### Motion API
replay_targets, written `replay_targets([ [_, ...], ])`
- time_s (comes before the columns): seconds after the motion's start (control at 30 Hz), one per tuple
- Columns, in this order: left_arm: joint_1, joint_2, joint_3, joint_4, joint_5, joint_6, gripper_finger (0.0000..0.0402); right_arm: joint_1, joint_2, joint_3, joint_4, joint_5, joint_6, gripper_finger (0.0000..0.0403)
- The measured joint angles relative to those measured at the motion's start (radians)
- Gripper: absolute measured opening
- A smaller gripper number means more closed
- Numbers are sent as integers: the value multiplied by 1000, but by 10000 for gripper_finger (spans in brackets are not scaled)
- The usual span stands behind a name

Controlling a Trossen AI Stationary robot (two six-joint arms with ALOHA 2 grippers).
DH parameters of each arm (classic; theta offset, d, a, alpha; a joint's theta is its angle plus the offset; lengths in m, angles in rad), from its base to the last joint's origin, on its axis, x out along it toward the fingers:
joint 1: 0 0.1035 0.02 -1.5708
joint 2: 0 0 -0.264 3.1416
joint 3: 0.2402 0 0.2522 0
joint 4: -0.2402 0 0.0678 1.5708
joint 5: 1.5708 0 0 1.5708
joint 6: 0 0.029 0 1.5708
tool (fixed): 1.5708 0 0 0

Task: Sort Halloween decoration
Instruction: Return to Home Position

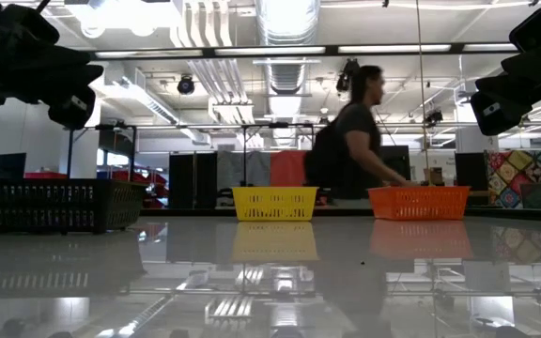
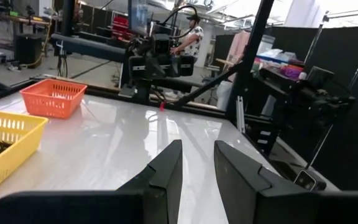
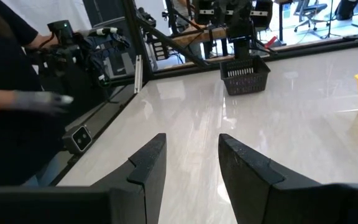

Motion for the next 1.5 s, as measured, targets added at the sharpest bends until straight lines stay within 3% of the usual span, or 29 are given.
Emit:
replay_targets([
  [0.8,1,0,-1,5,-3,-5,75,0,-2,0,0,0,0,137],
  [1.1,1,0,-2,6,-3,-5,75,0,-133,0,1,0,0,137],
  [1.5,1,0,-2,6,-3,-5,75,0,-134,0,0,1,0,137],
])
